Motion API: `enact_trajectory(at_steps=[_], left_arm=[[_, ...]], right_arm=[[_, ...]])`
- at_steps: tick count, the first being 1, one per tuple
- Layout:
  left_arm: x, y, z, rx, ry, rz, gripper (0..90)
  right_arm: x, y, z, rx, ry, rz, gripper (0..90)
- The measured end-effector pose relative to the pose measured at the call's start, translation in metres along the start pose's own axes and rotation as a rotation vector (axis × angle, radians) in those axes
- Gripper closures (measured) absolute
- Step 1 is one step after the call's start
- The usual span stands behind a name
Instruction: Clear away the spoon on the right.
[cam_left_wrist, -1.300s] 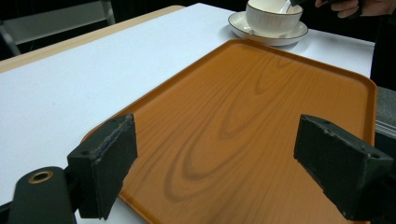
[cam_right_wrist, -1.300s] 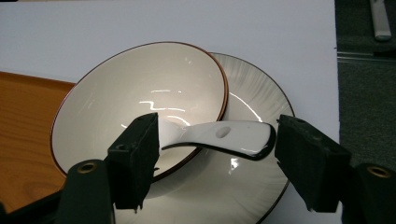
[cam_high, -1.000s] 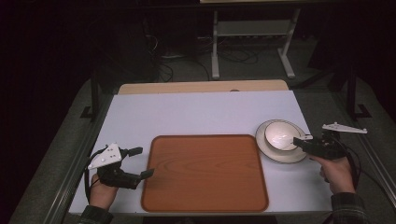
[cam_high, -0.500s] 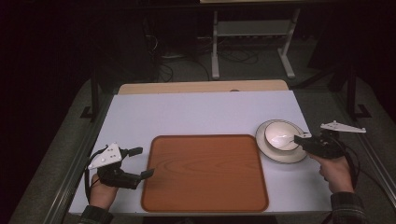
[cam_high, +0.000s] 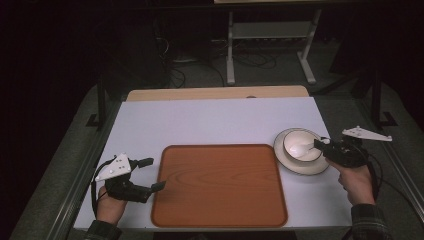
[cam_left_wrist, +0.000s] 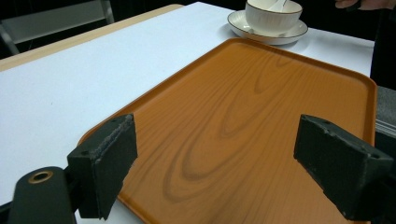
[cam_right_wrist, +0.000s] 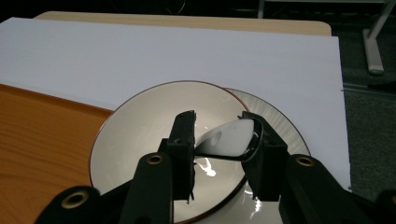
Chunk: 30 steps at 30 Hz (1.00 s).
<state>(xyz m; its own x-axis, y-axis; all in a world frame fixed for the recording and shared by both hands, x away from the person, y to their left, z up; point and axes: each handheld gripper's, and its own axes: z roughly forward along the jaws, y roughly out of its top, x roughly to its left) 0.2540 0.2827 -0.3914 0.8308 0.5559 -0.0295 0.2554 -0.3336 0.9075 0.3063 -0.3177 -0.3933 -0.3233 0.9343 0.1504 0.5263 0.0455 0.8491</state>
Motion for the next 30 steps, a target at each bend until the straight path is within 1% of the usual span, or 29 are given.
enact_trajectory(at_steps=[1, 2, 6, 8, 12, 18, 25, 30], left_arm=[[0.0, 0.0, 0.0, 0.0, 0.0, 0.0, 12.7], [0.0, 0.0, 0.0, 0.0, 0.0, 0.001, 12.7], [0.0, 0.0, 0.0, 0.001, -0.001, 0.001, 12.7], [0.0, 0.0, 0.0, 0.001, 0.0, 0.002, 12.7], [0.0, 0.0, 0.0, 0.002, 0.0, 0.001, 12.7], [0.0, 0.0, 0.0, 0.003, 0.0, 0.002, 12.7], [0.0, 0.0, 0.0, 0.003, 0.0, 0.002, 12.7], [0.0, 0.0, 0.0, 0.003, 0.0, 0.003, 12.7]], right_arm=[[0.0, 0.0, 0.0, 0.0, 0.0, 0.0, 66.9], [0.001, 0.002, 0.0, -0.015, 0.005, -0.002, 69.1], [0.003, 0.004, 0.001, -0.027, 0.007, -0.01, 70.9], [0.004, 0.004, 0.001, -0.041, 0.01, -0.015, 73.9], [0.004, 0.006, 0.002, -0.052, 0.02, -0.018, 76.9], [0.002, 0.009, 0.003, -0.059, 0.03, -0.021, 80.4], [0.003, 0.011, 0.004, -0.059, 0.045, -0.028, 81.8], [0.004, 0.014, 0.004, -0.051, 0.043, -0.048, 82.4]])
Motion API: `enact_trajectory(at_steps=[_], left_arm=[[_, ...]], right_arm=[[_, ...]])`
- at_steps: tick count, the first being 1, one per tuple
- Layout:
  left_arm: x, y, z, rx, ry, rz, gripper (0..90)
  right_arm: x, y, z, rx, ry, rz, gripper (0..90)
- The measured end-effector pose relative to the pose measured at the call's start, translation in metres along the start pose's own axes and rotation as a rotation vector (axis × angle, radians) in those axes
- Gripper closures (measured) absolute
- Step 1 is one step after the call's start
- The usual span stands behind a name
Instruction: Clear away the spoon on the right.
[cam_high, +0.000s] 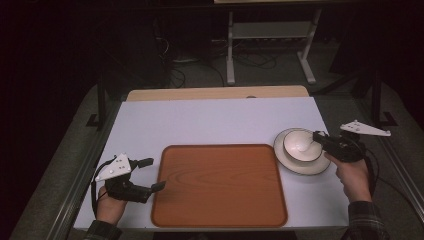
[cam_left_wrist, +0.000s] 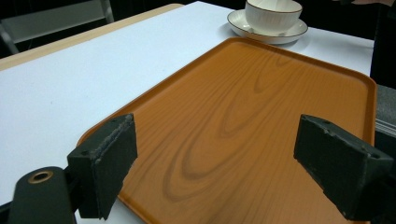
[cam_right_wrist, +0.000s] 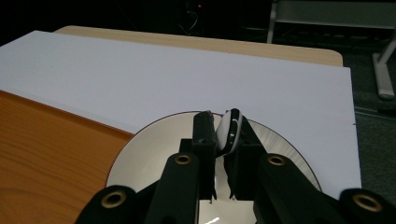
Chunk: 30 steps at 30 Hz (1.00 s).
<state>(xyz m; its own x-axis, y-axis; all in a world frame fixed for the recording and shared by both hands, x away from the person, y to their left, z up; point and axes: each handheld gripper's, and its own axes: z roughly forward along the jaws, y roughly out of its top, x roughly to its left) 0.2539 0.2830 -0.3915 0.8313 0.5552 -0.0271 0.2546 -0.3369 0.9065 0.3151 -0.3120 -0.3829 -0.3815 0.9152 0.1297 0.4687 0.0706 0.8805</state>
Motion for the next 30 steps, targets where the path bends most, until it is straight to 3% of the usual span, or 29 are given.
enact_trajectory(at_steps=[14, 25, 30], left_arm=[[0.0, 0.0, 0.0, -0.002, -0.001, -0.001, 12.7], [0.0, 0.0, 0.0, -0.003, 0.001, -0.002, 12.8], [0.0, 0.0, -0.001, -0.004, 0.001, -0.001, 12.7]], right_arm=[[0.003, 0.016, -0.011, -0.023, 0.015, -0.025, 82.7], [0.019, 0.032, -0.023, -0.043, 0.057, -0.069, 82.8], [0.031, 0.041, -0.029, -0.052, 0.087, -0.111, 82.8]])
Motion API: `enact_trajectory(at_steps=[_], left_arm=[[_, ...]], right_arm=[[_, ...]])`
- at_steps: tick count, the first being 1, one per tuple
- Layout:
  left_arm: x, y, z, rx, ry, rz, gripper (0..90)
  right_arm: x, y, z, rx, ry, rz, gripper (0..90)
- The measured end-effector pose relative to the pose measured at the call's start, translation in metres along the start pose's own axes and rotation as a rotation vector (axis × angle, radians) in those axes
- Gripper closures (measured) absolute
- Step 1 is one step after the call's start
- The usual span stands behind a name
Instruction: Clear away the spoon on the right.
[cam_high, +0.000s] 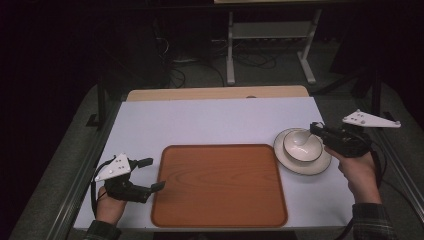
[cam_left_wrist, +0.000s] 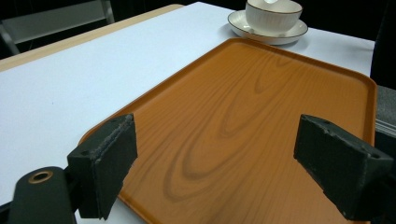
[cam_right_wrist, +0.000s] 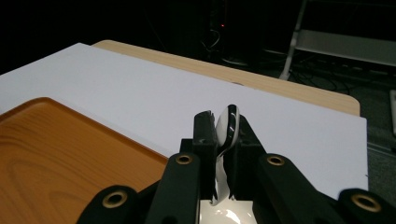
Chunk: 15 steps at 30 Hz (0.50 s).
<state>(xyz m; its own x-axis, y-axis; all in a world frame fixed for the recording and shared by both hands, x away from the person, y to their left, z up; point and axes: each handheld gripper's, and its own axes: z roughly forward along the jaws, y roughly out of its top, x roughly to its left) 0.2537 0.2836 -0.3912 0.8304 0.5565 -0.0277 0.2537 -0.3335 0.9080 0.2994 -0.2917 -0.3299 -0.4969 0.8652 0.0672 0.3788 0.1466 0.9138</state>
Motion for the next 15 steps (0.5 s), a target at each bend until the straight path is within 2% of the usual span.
enact_trajectory(at_steps=[6, 12, 15], left_arm=[[0.0, 0.0, 0.0, 0.0, 0.0, 0.0, 12.7], [0.0, 0.0, -0.001, 0.0, 0.001, 0.0, 12.7], [0.0, 0.0, -0.001, 0.0, 0.001, 0.0, 12.7]], right_arm=[[0.012, 0.007, -0.001, -0.004, 0.029, -0.032, 82.9], [0.031, 0.014, 0.002, 0.005, 0.088, -0.081, 82.9], [0.037, 0.015, 0.004, 0.012, 0.103, -0.092, 82.9]])
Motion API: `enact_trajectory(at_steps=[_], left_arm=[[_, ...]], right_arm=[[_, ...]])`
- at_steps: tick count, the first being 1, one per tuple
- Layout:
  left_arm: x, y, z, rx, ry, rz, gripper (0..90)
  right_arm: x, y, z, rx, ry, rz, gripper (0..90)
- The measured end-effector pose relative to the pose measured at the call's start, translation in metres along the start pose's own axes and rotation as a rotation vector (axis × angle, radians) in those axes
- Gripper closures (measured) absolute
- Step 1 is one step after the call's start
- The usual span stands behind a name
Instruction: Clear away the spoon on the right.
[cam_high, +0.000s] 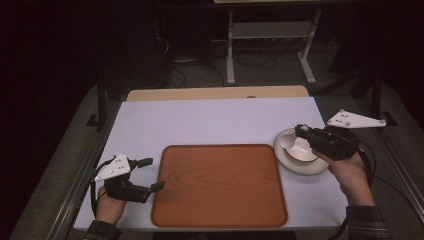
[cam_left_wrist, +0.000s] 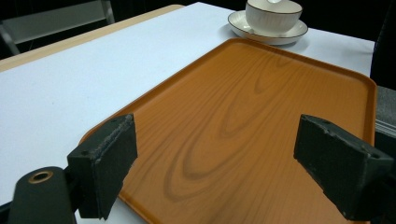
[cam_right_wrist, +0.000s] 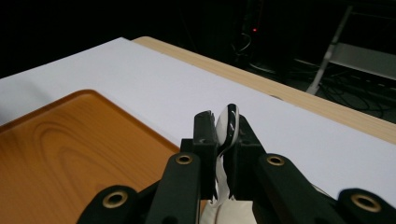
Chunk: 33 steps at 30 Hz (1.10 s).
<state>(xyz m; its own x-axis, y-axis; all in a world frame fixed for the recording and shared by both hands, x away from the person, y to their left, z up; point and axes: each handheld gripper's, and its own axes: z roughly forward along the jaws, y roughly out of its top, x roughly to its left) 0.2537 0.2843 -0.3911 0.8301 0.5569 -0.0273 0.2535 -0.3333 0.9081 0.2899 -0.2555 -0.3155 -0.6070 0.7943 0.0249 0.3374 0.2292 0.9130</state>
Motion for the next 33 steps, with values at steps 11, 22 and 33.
enact_trajectory(at_steps=[11, 22, 33], left_arm=[[0.0, 0.0, 0.0, -0.001, -0.001, -0.002, 12.7], [0.0, 0.0, 0.0, -0.002, -0.003, -0.002, 12.7], [0.0, 0.0, 0.0, -0.001, -0.002, -0.002, 12.7]], right_arm=[[0.022, -0.005, 0.025, 0.073, 0.094, -0.04, 83.0], [0.03, -0.017, 0.047, 0.131, 0.176, -0.021, 83.0], [0.038, -0.024, 0.06, 0.204, 0.215, -0.044, 82.9]])
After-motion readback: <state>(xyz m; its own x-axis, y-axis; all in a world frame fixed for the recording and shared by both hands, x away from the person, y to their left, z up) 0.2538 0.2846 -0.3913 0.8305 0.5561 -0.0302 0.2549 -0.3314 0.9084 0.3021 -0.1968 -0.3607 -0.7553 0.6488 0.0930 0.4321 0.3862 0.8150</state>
